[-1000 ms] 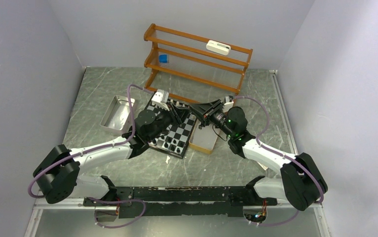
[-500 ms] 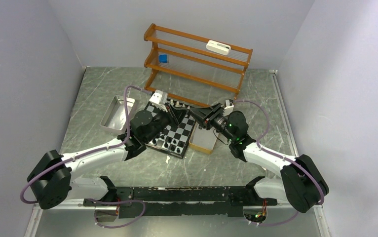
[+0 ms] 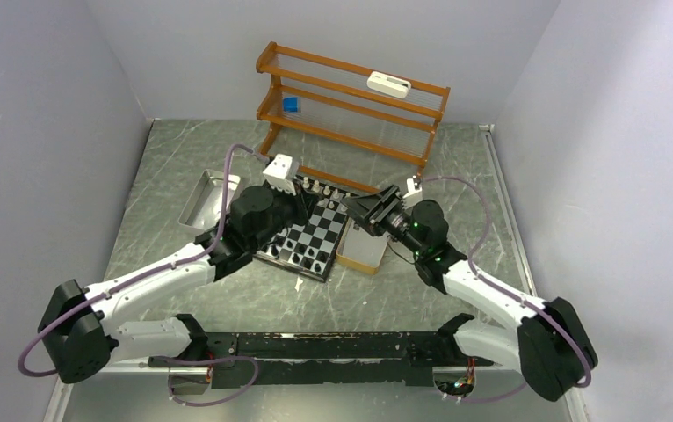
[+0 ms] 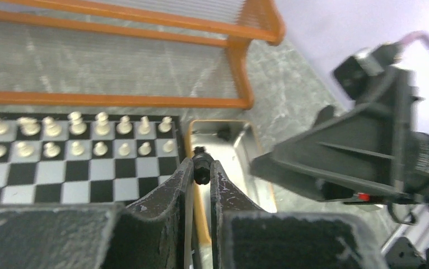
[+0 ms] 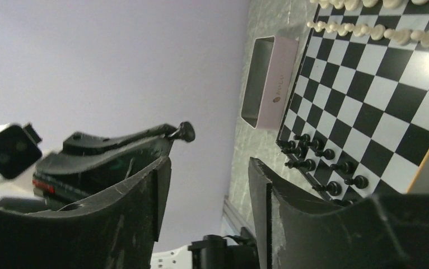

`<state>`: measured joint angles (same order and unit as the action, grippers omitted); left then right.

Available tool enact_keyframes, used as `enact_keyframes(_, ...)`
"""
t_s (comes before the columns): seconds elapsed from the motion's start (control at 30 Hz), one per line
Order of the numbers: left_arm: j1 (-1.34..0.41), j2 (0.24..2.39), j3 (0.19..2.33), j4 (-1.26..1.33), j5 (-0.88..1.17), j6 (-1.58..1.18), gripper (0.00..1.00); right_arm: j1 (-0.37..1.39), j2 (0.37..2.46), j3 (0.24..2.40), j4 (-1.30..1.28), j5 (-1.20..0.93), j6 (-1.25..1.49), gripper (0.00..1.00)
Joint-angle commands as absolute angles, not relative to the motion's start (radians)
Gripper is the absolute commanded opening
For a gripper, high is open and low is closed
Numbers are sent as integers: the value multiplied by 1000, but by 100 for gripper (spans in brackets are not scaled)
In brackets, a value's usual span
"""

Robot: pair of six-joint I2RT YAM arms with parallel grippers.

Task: Set up the chess pieces on the board
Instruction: Place the chess piece on the chessboard.

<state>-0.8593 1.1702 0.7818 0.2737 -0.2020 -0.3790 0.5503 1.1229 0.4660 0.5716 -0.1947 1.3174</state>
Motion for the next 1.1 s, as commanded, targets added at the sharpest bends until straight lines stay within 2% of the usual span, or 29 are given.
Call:
enact_keyframes(0.0,-859,1129,857,-80,-386,-348,5,543,1030,482,446,-189,1128,61)
enact_keyframes(0.1,-859,1088,839,-190,-486,-370,5,543,991,500,386,-214,1044,76)
enact_keyframes(0.13,-858,1071,824,-221,-521,-382,5,543,979,504,367,-221,1019,96)
enact_keyframes(0.17,-857,1051,807,-236,-553,-394,5,543,965,506,350,-225,995,99)
enact_keyframes(0.33,-830,981,731,-287,-695,-458,5,543,921,529,242,-251,862,100)
enact_keyframes(0.43,-777,976,702,-308,-714,-476,5,543,900,556,157,-237,775,100)
enact_keyframes(0.67,-525,981,650,-305,-572,-508,5,543,842,566,70,-207,674,100)
enact_keyframes(1.07,-435,1077,552,-180,-422,-540,5,544,835,559,65,-218,657,100)
